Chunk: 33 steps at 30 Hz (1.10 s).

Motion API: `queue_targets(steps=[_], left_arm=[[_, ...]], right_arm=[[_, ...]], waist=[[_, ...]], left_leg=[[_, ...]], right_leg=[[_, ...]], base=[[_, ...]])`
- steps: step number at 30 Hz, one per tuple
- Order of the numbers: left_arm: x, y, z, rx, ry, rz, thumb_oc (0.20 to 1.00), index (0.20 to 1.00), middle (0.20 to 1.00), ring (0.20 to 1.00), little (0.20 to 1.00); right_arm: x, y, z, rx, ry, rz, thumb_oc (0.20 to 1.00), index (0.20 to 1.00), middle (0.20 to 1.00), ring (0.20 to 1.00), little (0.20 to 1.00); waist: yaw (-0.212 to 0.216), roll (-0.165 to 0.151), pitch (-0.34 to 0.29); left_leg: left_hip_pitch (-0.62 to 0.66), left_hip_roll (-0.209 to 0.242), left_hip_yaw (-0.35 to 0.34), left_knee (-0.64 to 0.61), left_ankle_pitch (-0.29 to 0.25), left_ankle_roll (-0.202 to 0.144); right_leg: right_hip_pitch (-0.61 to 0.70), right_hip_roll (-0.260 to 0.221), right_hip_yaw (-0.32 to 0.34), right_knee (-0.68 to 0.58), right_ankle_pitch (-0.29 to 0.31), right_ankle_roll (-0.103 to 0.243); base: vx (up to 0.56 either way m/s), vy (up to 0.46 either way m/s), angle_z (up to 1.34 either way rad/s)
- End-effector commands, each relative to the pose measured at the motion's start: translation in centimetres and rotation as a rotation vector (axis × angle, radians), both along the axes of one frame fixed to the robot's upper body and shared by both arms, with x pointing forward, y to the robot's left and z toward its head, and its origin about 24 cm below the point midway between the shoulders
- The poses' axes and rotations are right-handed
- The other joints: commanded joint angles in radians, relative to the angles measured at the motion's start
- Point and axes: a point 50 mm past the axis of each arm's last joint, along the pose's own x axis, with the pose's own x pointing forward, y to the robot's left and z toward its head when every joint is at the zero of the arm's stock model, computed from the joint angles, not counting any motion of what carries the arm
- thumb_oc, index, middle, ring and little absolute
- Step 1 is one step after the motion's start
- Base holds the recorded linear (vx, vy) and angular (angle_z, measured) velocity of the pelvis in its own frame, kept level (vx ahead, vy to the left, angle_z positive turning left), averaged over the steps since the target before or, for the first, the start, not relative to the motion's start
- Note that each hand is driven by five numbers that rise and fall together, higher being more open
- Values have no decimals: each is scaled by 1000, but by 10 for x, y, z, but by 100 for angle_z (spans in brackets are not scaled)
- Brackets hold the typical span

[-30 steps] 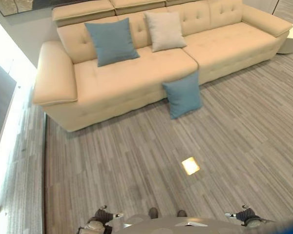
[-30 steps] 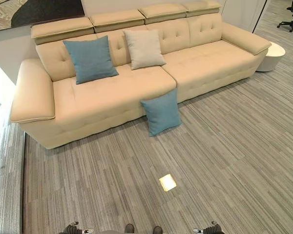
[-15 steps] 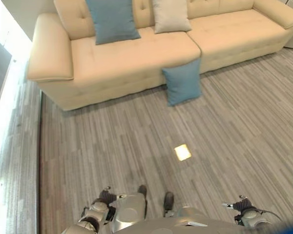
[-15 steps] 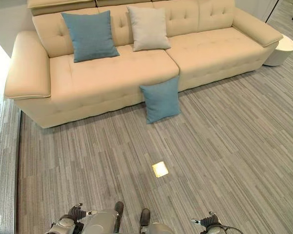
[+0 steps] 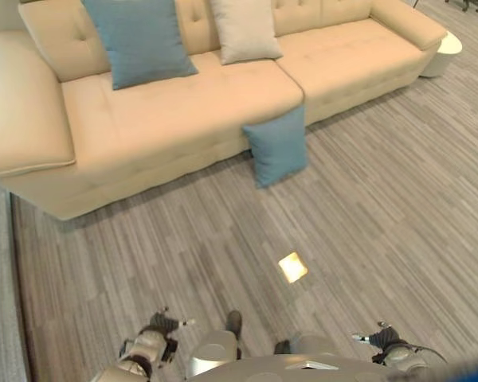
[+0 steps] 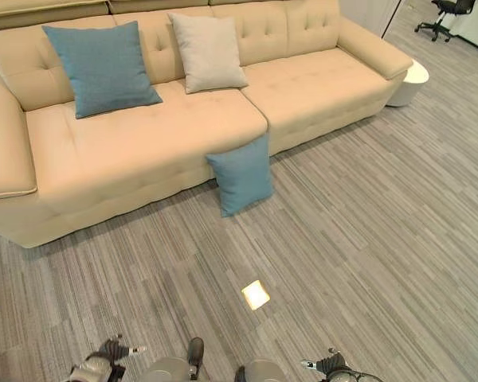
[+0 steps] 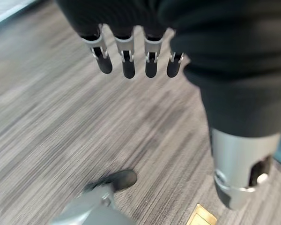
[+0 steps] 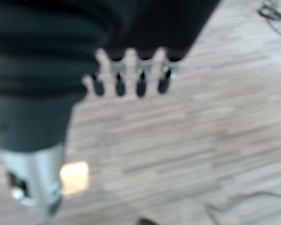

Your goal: Pick up all the scattered cushions and arrange them neatly on the sofa.

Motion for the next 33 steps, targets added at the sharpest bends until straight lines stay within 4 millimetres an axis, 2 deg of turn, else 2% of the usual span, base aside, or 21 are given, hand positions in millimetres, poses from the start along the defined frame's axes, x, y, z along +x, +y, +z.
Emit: queue_targets(steps=[1, 3, 4, 7, 8, 9, 10, 11, 12, 13, 14, 15, 21, 22, 23, 24, 26, 29, 30, 31, 33], left_arm=[[-13, 3, -3, 1, 15, 43, 1000, 1000, 1000, 1000, 1000], [-18, 2, -5, -6, 30, 51, 1000, 1000, 1000, 1000, 1000], [-20, 2, -6, -6, 32, 56, 1000, 1000, 1000, 1000, 1000], [-21, 2, -6, 1, 44, 36, 1000, 1000, 1000, 1000, 1000], [-23, 0, -7, -3, 51, 33, 1000, 1000, 1000, 1000, 1000], [-26, -2, -9, -12, 63, 37, 1000, 1000, 1000, 1000, 1000], [-27, -2, -9, -12, 63, 37, 1000, 1000, 1000, 1000, 1000], [-25, -6, -10, -25, 60, 27, 1000, 1000, 1000, 1000, 1000], [-25, -6, -10, -24, 60, 27, 1000, 1000, 1000, 1000, 1000], [-14, -9, -7, -37, 22, 31, 1000, 1000, 1000, 1000, 1000], [-11, -9, -6, -40, 10, 43, 1000, 1000, 1000, 1000, 1000], [-11, -10, -6, -45, 10, 43, 1000, 1000, 1000, 1000, 1000], [-10, -10, -6, -44, 10, 43, 1000, 1000, 1000, 1000, 1000], [-11, -10, -7, -42, 13, 38, 1000, 1000, 1000, 1000, 1000], [-15, -9, -8, -33, 32, 27, 1000, 1000, 1000, 1000, 1000], [-28, -5, -10, -33, 63, 53, 1000, 1000, 1000, 1000, 1000], [-33, -2, -11, -27, 78, 66, 1000, 1000, 1000, 1000, 1000], [-37, 3, -10, -23, 89, 79, 1000, 1000, 1000, 1000, 1000], [-36, 6, -9, -17, 84, 84, 1000, 1000, 1000, 1000, 1000], [-36, 6, -9, -17, 84, 84, 1000, 1000, 1000, 1000, 1000], [-33, 8, -8, -14, 71, 87, 1000, 1000, 1000, 1000, 1000]], right_arm=[[14, -9, 8, -44, -38, 25, 1000, 1000, 1000, 1000, 1000], [20, -10, 11, -59, -47, 49, 1000, 1000, 1000, 1000, 1000], [23, -9, 11, -63, -51, 66, 1000, 1000, 1000, 1000, 1000], [19, -13, 11, -69, -42, 61, 1000, 1000, 1000, 1000, 1000], [15, -14, 10, -70, -35, 59, 1000, 1000, 1000, 1000, 1000], [11, -15, 9, -70, -22, 52, 1000, 1000, 1000, 1000, 1000], [11, -15, 9, -70, -22, 52, 1000, 1000, 1000, 1000, 1000], [9, -17, 8, -68, -27, 43, 1000, 1000, 1000, 1000, 1000], [9, -16, 8, -67, -27, 43, 1000, 1000, 1000, 1000, 1000], [10, -20, 10, -72, -42, 21, 1000, 1000, 1000, 1000, 1000], [9, -23, 11, -72, -40, 7, 1000, 1000, 1000, 1000, 1000], [9, -24, 11, -73, -40, 2, 1000, 1000, 1000, 1000, 1000], [9, -23, 11, -72, -40, 2, 1000, 1000, 1000, 1000, 1000], [8, -24, 11, -72, -39, 0, 1000, 1000, 1000, 1000, 1000], [5, -25, 10, -77, -31, -6, 1000, 1000, 1000, 1000, 1000], [5, -23, 9, -78, -25, 11, 1000, 1000, 1000, 1000, 1000], [4, -20, 8, -70, -22, 19, 1000, 1000, 1000, 1000, 1000], [5, -14, 6, -52, -18, 34, 1000, 1000, 1000, 1000, 1000], [5, -11, 5, -45, -13, 41, 1000, 1000, 1000, 1000, 1000], [5, -11, 5, -45, -13, 41, 1000, 1000, 1000, 1000, 1000], [8, -9, 6, -40, -17, 46, 1000, 1000, 1000, 1000, 1000]], waist=[[15, 5, 7], [20, 5, 14], [12, 2, 10], [-9, -10, 2], [-8, -13, -10], [-16, -11, -28], [-17, -10, -27], [-18, -11, -21], [-22, -14, -24], [-6, -27, 14], [-5, -37, 19], [3, -35, 24], [-1, -39, 20], [9, -38, 25], [24, -24, 17], [60, -5, 2], [61, -12, -17], [77, -21, -30], [85, -27, -30], [87, -27, -29], [89, -26, -17]], left_leg=[[-56, 33, -68, 123, -103, -44], [3, 40, -44, 93, -126, -56], [28, 37, -48, 72, -127, -63], [66, 27, -80, 63, -148, -71], [79, 33, -83, 66, -163, -77], [92, 63, -90, 84, -161, -103], [93, 64, -91, 85, -162, -104], [37, 92, -95, 235, -126, -132], [31, 88, -98, 234, -122, -131], [-84, 115, -100, 456, -63, -136], [-149, 113, -89, 481, -50, -124], [-163, 104, -83, 471, -71, -118], [-166, 99, -85, 465, -65, -117], [-185, 77, -81, 432, -85, -112], [-264, 22, -37, 234, -12, -112], [-237, -18, -90, 133, 34, -110], [-219, -28, -105, 141, 25, -101], [-177, -23, -84, 149, -12, -76], [-154, -23, -73, 160, -38, -58], [-154, -23, -72, 161, -39, -58], [-129, -27, -63, 172, -62, -33]], right_leg=[[129, 2, -70, -386, 161, -11], [116, -17, -168, -513, 204, 3], [92, -7, -176, -557, 226, 8], [101, 35, -82, -604, 246, 6], [115, 41, -71, -606, 245, -5], [134, 58, -65, -607, 239, -24], [136, 59, -66, -608, 239, -25], [177, 85, -57, -628, 227, -52], [172, 80, -59, -628, 228, -52], [229, 106, -54, -646, 195, -98], [248, 103, -65, -642, 169, -114], [262, 108, -62, -643, 160, -114], [257, 103, -64, -643, 161, -113], [274, 108, -62, -648, 152, -110], [316, 133, -61, -667, 124, -100], [355, 163, -14, -657, 91, -97], [361, 150, -4, -631, 75, -89], [361, 121, 5, -559, 55, -67], [338, 96, -3, -476, 65, -39], [337, 96, -1, -473, 64, -38], [290, 62, -1, -348, 128, 2]], base=[[275, -39, -15], [283, -70, -31], [282, -63, -70], [296, -104, -22], [433, -225, 56], [327, -174, 66], [321, -270, 64], [115, -157, 43], [185, -373, 25], [154, -306, -20], [215, -317, -13], [139, -100, 30], [20, -4, 7], [329, 9, 9], [619, 142, 12], [643, 207, 26], [361, 179, -40], [212, 152, -53], [153, 141, -38], [134, 135, -30], [94, 125, -32]])
